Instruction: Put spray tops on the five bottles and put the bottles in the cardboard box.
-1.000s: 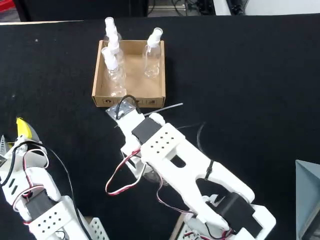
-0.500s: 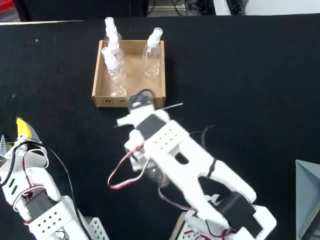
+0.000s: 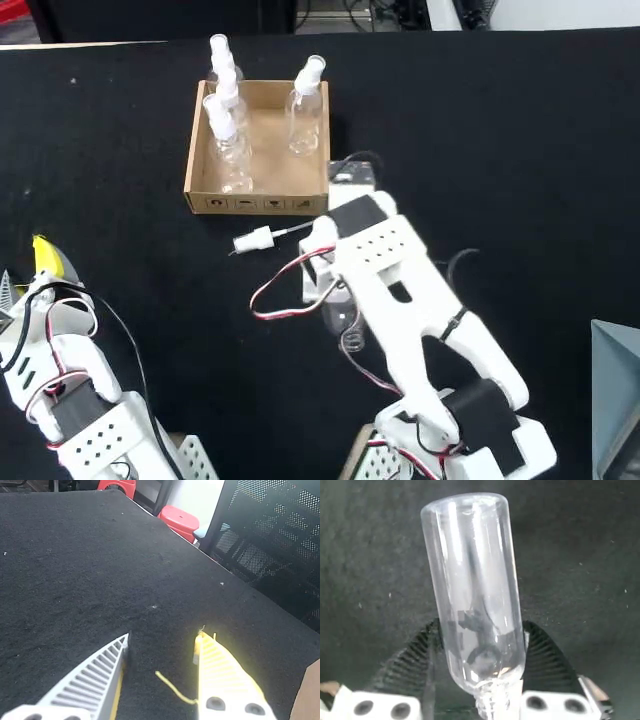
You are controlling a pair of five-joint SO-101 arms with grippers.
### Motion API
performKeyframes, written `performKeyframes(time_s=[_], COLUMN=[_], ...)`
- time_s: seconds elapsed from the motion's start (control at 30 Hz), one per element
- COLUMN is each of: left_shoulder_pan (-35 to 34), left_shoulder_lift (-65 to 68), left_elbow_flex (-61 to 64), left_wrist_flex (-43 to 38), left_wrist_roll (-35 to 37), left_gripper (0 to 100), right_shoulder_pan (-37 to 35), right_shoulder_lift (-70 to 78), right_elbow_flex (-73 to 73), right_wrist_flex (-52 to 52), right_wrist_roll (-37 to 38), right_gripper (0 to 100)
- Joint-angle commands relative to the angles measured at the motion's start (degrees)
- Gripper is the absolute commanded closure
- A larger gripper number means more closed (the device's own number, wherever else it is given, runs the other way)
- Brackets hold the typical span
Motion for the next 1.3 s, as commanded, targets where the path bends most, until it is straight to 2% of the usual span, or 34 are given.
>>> performKeyframes(time_s=[0.0,0.47,0.93,1.27], left_shoulder_pan=[0.22,0.22,0.22,0.22], left_shoulder_lift=[-0.79,-0.79,-0.79,-0.79], left_elbow_flex=[1.27,1.27,1.27,1.27], left_wrist_flex=[0.35,0.35,0.35,0.35], left_wrist_roll=[-0.26,-0.26,-0.26,-0.26], left_gripper=[80,80,80,80], right_shoulder_pan=[3.08,9.32,15.82,16.35], right_shoulder_lift=[-4.09,-4.18,-3.82,-3.74], right_elbow_flex=[-3.91,-4.18,-3.91,-3.82], right_wrist_flex=[0.26,-0.18,-5.19,-5.10], right_wrist_roll=[-5.89,-14.59,-25.93,-33.05], right_gripper=[88.1,87.8,88.1,87.8])
